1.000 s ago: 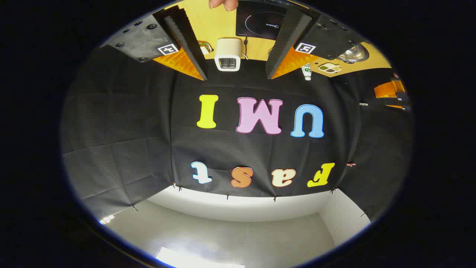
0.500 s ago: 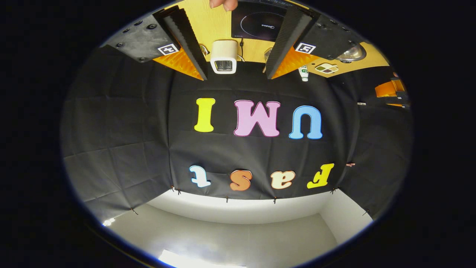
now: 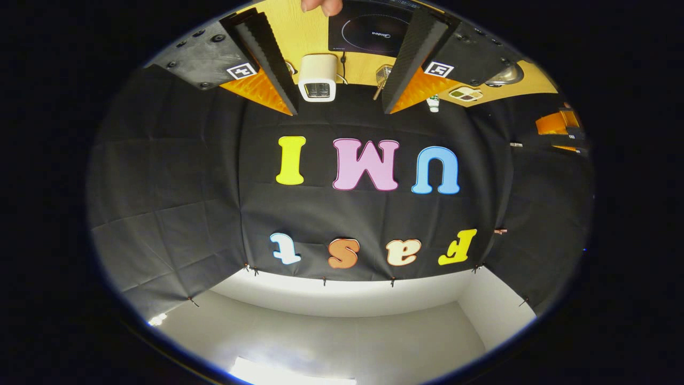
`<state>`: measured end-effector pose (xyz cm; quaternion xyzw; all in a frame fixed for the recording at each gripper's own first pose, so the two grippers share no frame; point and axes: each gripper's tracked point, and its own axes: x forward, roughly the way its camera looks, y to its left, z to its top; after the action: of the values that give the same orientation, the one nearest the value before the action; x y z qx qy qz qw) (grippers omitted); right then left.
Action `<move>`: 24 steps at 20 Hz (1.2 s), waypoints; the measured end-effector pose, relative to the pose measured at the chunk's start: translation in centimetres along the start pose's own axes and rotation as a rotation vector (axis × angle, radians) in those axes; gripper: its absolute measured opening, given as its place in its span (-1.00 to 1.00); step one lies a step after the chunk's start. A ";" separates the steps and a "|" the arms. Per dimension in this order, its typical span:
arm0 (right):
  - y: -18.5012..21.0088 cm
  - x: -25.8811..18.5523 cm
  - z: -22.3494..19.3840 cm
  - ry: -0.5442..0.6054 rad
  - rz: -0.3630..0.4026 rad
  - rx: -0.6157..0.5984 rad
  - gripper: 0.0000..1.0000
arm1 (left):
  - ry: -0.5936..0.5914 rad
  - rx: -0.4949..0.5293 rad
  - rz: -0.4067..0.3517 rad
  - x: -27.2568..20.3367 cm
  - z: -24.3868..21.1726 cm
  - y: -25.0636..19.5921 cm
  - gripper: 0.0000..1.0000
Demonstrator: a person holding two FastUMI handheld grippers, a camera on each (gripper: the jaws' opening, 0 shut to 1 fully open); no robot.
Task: First push the handle of the pot to place it horizontally, then grasp the pot with both hands and set it on the induction cooktop.
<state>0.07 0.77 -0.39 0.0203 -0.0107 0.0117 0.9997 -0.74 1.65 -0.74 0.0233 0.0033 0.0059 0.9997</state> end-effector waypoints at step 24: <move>2.0 -2.5 -6.8 -0.100 -0.003 -0.221 0.94 | 0.678 0.014 -0.195 -5.5 -26.7 3.5 -0.87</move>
<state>-2.35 3.02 -7.15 -0.0892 -0.0620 0.0080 0.9941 -6.41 6.33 -27.20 0.0266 0.3370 -0.0824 0.9375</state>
